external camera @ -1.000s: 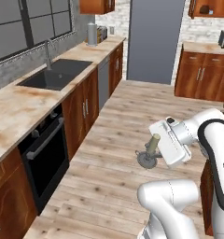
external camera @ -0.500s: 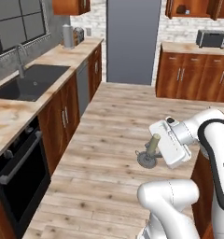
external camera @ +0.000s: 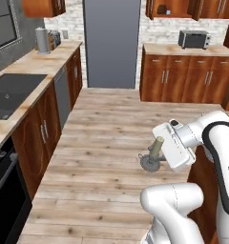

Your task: Pick the jar and candle from the dining table and place them in the open cabinet. Close the cabinet after placing the objects.

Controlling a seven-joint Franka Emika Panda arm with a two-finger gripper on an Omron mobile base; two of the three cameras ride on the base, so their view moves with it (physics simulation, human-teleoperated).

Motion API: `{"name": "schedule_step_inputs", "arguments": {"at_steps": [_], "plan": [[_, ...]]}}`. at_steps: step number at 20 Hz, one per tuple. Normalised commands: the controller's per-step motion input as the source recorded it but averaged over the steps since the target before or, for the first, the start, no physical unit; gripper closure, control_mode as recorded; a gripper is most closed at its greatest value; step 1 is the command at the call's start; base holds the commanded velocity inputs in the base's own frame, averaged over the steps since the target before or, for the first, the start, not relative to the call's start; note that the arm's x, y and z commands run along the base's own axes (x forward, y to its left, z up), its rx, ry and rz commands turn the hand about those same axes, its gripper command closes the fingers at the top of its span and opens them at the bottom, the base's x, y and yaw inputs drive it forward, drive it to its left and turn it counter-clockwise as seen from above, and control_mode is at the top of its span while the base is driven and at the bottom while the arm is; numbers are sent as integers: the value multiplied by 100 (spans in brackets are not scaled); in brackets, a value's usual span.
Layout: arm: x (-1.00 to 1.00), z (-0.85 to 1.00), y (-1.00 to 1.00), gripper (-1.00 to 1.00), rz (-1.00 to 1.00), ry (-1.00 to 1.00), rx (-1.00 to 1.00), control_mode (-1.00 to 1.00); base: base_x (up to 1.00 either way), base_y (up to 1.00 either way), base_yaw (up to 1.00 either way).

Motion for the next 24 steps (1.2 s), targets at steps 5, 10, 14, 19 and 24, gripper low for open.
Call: {"name": "schedule_step_inputs", "arguments": {"at_steps": [5, 10, 14, 19, 24], "plan": [[0, 0, 0, 100, 0, 0, 0, 100, 58, 0, -23], [0, 0, 0, 100, 0, 0, 0, 100, 58, 0, -22], [0, 0, 0, 100, 0, 0, 0, 100, 58, 0, -23], [0, 0, 0, 100, 0, 0, 0, 100, 58, -1, -22], [0, 0, 0, 100, 0, 0, 0, 100, 58, -1, -22]]}}
